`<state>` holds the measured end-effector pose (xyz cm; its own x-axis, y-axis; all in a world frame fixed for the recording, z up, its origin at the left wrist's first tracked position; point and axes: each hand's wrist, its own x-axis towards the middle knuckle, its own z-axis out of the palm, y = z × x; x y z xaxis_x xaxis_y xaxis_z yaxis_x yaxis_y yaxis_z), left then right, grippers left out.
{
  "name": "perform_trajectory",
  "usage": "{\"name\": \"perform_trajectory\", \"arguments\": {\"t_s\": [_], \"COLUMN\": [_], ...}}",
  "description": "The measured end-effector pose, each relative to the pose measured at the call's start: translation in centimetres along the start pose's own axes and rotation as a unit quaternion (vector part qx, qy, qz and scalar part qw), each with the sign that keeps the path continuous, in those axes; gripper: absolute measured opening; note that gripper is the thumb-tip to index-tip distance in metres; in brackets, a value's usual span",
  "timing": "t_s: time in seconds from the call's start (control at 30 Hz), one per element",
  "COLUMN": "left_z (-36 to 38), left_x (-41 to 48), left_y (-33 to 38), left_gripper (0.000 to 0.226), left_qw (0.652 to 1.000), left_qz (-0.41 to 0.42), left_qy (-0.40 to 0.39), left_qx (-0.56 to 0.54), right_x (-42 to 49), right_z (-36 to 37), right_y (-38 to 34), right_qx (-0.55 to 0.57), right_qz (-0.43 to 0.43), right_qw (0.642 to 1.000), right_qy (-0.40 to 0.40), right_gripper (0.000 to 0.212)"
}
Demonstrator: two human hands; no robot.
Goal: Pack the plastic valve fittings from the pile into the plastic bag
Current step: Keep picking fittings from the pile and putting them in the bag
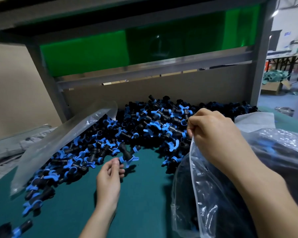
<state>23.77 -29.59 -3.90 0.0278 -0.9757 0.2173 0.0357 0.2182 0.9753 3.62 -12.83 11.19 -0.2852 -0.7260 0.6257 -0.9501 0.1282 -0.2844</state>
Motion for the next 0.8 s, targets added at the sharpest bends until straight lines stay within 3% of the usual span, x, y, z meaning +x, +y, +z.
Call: {"name": "perform_trajectory", "arguments": {"t_s": [0.37, 0.5, 0.8], "left_z": [-0.27, -0.33, -0.21], "left_x": [-0.22, -0.12, -0.33], "left_y": [0.3, 0.22, -0.04], "left_gripper": [0.024, 0.014, 0.019], "left_qw": [0.99, 0.993, 0.995], "left_qz": [-0.058, -0.044, -0.009], "left_qy": [-0.041, -0.06, -0.101], "left_qx": [-0.119, -0.096, -0.021], "right_x": [-0.11, -0.09, -0.04], "right_z": [-0.07, -0.05, -0.01], "right_y": [-0.13, -0.04, 0.13], "right_qx": [-0.012, -0.01, -0.004], "right_qz": [-0.005, -0.006, -0.009], "right_qw": [1.0, 1.0, 1.0], "right_qy": [-0.014, -0.011, -0.006], "right_gripper": [0.034, 0.038, 0.041]}}
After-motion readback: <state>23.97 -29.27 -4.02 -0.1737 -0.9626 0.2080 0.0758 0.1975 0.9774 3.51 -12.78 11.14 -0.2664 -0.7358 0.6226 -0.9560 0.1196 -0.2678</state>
